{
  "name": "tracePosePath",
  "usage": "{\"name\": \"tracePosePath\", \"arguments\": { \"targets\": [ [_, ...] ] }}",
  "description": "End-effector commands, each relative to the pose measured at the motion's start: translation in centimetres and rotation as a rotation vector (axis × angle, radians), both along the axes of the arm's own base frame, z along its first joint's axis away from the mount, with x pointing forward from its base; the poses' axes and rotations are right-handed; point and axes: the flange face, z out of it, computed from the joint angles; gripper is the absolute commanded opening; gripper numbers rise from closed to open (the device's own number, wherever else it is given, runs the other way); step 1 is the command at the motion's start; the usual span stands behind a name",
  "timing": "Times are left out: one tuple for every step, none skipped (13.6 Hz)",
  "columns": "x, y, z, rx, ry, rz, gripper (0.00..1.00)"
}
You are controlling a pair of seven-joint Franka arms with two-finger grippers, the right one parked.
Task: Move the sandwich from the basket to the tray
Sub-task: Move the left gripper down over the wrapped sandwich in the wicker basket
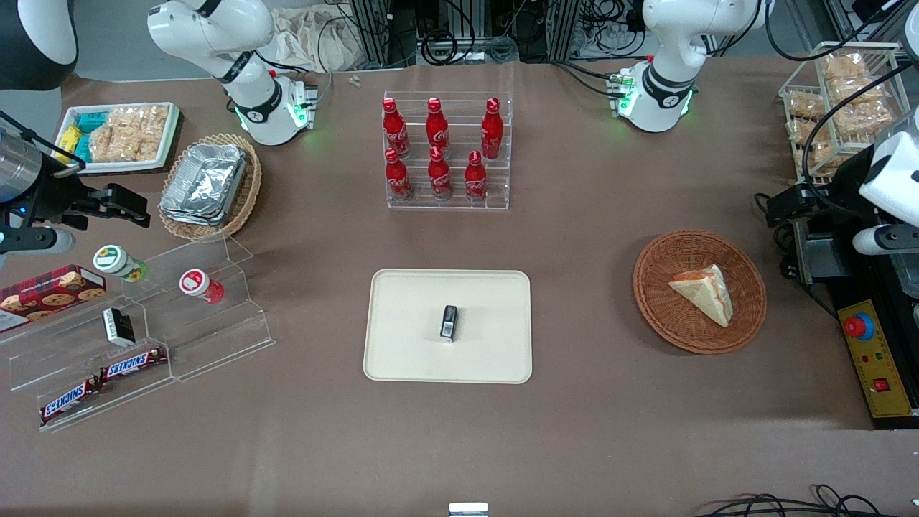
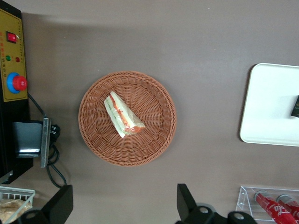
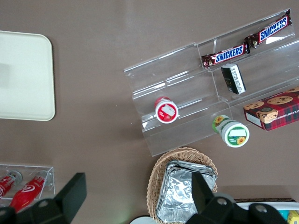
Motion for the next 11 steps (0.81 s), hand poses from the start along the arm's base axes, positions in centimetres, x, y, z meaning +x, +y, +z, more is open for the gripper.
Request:
{"name": "tracePosePath", "arguments": {
  "targets": [
    [-1.0,-0.8,0.5,0.023,-0.011,0.005,1.0],
    [-0.9,-0.8,0.3,0.024,-0.007,0.006,1.0],
    [-0.8,-0.6,0.4,0.024,-0.008,0.008,1.0],
    [-0.8,-0.6,0.1,0.026,-0.002,0.008,1.0],
    [-0.6,-0.6,-0.4,0.037,0.008,0.001,1.0],
    [-0.4,-0.5,-0.7,0.041,0.018,0.01,1.0],
    [-0.7,-0.2,-0.9,0.025,0.05,0.018,1.0],
    [-1.2,0.1,-1.2,-0.006,0.11,0.028,1.0],
    [-0.8,0.9,-2.7,-0.03,0.17,0.048,1.0],
    [0.0,1.8,-3.6,-0.026,0.184,0.075,1.0],
    [0.4,2.4,-4.3,-0.033,0.195,0.096,1.0]
  ]
}}
